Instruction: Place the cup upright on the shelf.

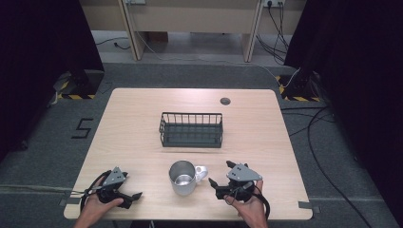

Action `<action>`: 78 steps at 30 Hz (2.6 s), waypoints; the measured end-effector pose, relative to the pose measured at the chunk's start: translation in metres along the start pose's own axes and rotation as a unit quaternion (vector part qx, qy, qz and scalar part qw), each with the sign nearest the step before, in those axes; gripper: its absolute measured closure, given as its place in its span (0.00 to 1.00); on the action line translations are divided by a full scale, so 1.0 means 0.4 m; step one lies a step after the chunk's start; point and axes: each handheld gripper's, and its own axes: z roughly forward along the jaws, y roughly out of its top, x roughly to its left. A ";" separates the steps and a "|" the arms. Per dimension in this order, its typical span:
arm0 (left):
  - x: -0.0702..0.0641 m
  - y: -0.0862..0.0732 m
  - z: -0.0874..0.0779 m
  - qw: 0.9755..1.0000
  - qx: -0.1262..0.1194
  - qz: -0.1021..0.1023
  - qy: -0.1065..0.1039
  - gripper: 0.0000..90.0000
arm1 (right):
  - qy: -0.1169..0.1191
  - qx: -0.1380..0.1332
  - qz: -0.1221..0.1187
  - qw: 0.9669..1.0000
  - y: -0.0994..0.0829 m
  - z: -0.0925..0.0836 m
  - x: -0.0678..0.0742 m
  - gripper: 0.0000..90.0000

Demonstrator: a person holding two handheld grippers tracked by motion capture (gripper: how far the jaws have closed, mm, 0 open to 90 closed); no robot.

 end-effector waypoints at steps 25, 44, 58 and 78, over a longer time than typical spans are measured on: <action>0.000 0.000 0.000 1.000 0.000 0.000 0.000 0.00 | 0.092 -0.060 -0.030 0.993 0.068 0.025 0.080 0.17; 0.000 0.000 0.000 1.000 0.000 0.000 0.000 0.00 | 0.150 -0.062 -0.042 0.986 0.066 0.104 0.087 0.17; 0.000 0.000 0.000 1.000 0.000 0.000 0.000 0.00 | 0.159 -0.063 -0.040 0.984 0.082 0.150 0.100 0.09; 0.000 0.000 0.000 1.000 0.000 0.000 0.000 0.00 | 0.161 -0.039 -0.043 0.985 0.094 0.206 0.118 0.05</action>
